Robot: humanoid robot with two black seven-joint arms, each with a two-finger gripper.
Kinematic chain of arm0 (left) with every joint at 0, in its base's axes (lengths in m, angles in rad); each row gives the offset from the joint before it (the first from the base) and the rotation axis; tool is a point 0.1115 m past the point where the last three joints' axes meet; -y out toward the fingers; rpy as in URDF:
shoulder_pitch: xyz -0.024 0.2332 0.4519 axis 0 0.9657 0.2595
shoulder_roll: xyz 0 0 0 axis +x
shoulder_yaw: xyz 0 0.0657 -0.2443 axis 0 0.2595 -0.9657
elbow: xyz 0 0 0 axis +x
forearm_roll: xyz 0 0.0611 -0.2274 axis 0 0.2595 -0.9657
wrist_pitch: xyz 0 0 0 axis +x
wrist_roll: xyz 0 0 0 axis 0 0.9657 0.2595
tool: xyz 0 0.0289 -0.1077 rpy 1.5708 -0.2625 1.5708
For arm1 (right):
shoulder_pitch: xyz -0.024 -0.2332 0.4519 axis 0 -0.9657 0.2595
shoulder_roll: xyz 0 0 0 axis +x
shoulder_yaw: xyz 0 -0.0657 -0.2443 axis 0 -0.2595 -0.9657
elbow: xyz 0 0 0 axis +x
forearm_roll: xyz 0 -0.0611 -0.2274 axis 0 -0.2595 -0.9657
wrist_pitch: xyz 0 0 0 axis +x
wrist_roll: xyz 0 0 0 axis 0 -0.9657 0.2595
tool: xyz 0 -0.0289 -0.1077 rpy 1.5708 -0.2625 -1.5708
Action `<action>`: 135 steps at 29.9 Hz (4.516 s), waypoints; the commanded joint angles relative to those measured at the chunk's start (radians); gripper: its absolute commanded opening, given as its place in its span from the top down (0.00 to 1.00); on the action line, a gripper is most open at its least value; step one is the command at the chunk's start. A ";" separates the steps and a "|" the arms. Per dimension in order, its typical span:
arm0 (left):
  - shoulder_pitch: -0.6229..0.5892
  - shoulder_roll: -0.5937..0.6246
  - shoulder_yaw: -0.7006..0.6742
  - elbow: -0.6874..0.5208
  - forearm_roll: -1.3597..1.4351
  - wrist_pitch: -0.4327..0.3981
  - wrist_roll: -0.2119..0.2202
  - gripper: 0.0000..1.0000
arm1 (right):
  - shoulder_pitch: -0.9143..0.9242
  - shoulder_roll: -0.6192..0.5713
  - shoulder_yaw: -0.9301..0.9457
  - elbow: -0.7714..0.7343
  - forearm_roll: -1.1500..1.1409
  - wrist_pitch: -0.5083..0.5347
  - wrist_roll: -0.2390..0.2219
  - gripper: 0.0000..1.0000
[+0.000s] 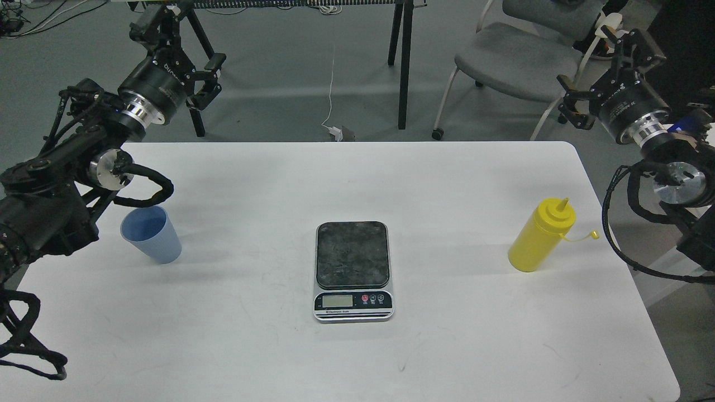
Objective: Pour seasoning into cup on scale with both arms
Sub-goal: 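Move the left gripper down toward the blue cup, then close the left gripper around the blue cup, then lift the blue cup and carry it onto the scale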
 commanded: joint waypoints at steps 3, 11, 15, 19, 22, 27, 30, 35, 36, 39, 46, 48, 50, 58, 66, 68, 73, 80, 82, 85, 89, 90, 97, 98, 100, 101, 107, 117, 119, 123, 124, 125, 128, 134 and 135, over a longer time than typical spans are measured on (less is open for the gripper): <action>0.003 0.001 0.003 0.000 0.003 0.014 0.000 0.01 | 0.000 0.007 0.001 0.001 0.000 0.000 0.000 0.00; 0.001 0.021 0.005 -0.014 0.006 -0.013 0.000 0.01 | 0.000 0.010 -0.002 0.002 -0.001 0.000 0.000 0.00; 0.001 0.066 0.055 -0.015 0.047 -0.074 0.000 0.01 | 0.000 0.011 -0.002 0.002 -0.001 0.000 0.000 0.00; -0.035 0.181 0.215 -0.064 0.235 -0.074 0.000 0.01 | 0.000 0.007 -0.002 0.004 -0.001 0.000 0.000 0.00; -0.058 0.263 0.256 -0.116 0.502 -0.074 0.000 0.01 | -0.002 0.005 -0.002 0.004 -0.001 0.000 0.000 0.00; -0.068 0.403 0.249 -0.175 0.889 -0.074 0.000 0.01 | -0.006 0.005 -0.002 0.005 -0.001 0.000 0.002 0.00; -0.063 0.432 0.253 -0.204 1.050 -0.074 0.000 0.01 | -0.013 0.007 0.000 0.011 -0.001 0.000 0.003 0.00; -0.042 0.486 0.264 -0.233 1.291 0.037 0.000 0.01 | -0.014 0.007 0.000 0.016 -0.001 0.000 0.003 0.00; -0.032 0.488 0.264 -0.235 1.316 0.051 0.000 0.01 | -0.014 0.005 -0.002 0.017 -0.001 0.000 0.003 0.00; -0.003 0.489 0.263 -0.239 1.326 0.068 0.000 0.01 | -0.014 0.004 0.000 0.017 -0.001 0.000 0.002 0.00; 0.079 0.482 0.263 -0.253 1.319 0.141 0.000 0.01 | -0.014 0.002 -0.002 0.019 -0.001 0.000 0.003 0.00; 0.125 0.477 0.264 -0.246 1.328 0.173 0.000 0.01 | -0.014 0.002 -0.002 0.021 -0.003 0.000 0.003 0.00; 0.150 0.475 0.264 -0.244 1.327 0.187 0.000 0.01 | -0.014 0.001 -0.002 0.019 -0.003 0.000 0.002 0.00; 0.213 0.469 0.264 -0.210 1.333 0.246 0.000 0.01 | -0.014 0.010 -0.002 0.021 -0.003 0.000 0.002 0.00; 0.233 0.439 0.264 -0.166 1.330 0.249 0.000 0.01 | -0.013 0.010 -0.003 0.021 -0.003 0.000 0.002 0.00; 0.244 0.428 0.264 -0.164 1.325 0.249 0.000 0.01 | -0.013 0.007 -0.003 0.021 -0.003 0.000 0.002 0.00; 0.262 0.400 0.264 -0.152 1.324 0.261 0.000 0.01 | -0.014 0.002 -0.003 0.027 -0.003 0.000 0.003 0.00; 0.268 0.390 0.273 -0.149 1.340 0.295 0.000 0.43 | -0.019 0.001 -0.003 0.047 -0.005 0.000 0.002 0.00; 0.267 0.393 0.310 -0.149 1.357 0.299 0.000 0.58 | -0.019 0.001 -0.003 0.047 -0.005 0.000 0.003 0.00; 0.258 0.394 0.364 -0.149 1.376 0.347 0.000 0.86 | -0.019 0.002 -0.003 0.047 -0.005 0.000 0.003 0.00; 0.250 0.400 0.379 -0.149 1.376 0.353 0.000 0.92 | -0.019 0.004 -0.003 0.045 -0.006 0.000 0.003 0.00; 0.248 0.400 0.379 -0.149 1.376 0.353 0.000 0.93 | -0.019 0.005 -0.003 0.044 -0.006 0.000 0.003 0.00; 0.224 0.403 0.379 -0.150 1.376 0.347 0.000 0.97 | -0.019 0.008 -0.003 0.044 -0.006 0.000 0.002 0.00; 0.218 0.405 0.379 -0.153 1.376 0.342 0.000 0.97 | -0.019 0.008 -0.003 0.044 -0.006 0.000 0.003 0.00; 0.201 0.406 0.379 -0.158 1.376 0.329 0.000 0.97 | -0.019 0.007 -0.003 0.044 -0.005 0.000 0.003 0.00; 0.190 0.409 0.379 -0.161 1.376 0.318 0.000 0.97 | -0.019 0.007 -0.003 0.042 -0.006 0.000 0.003 0.00; 0.101 0.483 0.376 -0.294 1.376 0.227 0.000 0.97 | -0.019 0.004 -0.002 0.042 -0.005 0.000 0.003 0.00; -0.110 0.473 0.376 -0.523 1.599 0.048 0.000 0.97 | -0.019 0.001 0.000 0.039 -0.005 0.000 0.005 0.00; -0.146 0.419 0.376 -0.528 1.659 0.011 0.000 0.96 | -0.019 0.001 0.001 0.040 -0.005 0.000 0.005 0.00; -0.198 0.327 0.375 -0.534 1.788 -0.073 0.000 0.96 | -0.025 0.005 0.005 0.042 -0.005 0.000 0.006 0.00; -0.222 0.298 0.375 -0.543 1.791 -0.074 0.000 0.96 | -0.025 0.005 0.008 0.042 -0.005 0.000 0.006 0.00; -0.247 0.261 0.375 -0.548 1.791 -0.074 0.000 0.96 | -0.026 0.007 0.009 0.042 -0.005 0.000 0.006 0.00; -0.285 0.178 0.376 -0.546 1.797 -0.074 0.000 0.96 | -0.028 0.008 0.014 0.042 -0.005 0.000 0.006 0.00; -0.298 0.077 0.378 -0.548 1.820 -0.074 0.000 0.96 | -0.034 0.002 0.025 0.042 -0.005 0.000 0.006 0.00; -0.299 0.064 0.378 -0.549 1.831 -0.074 0.000 0.96 | -0.036 0.002 0.028 0.042 -0.005 0.000 0.006 0.00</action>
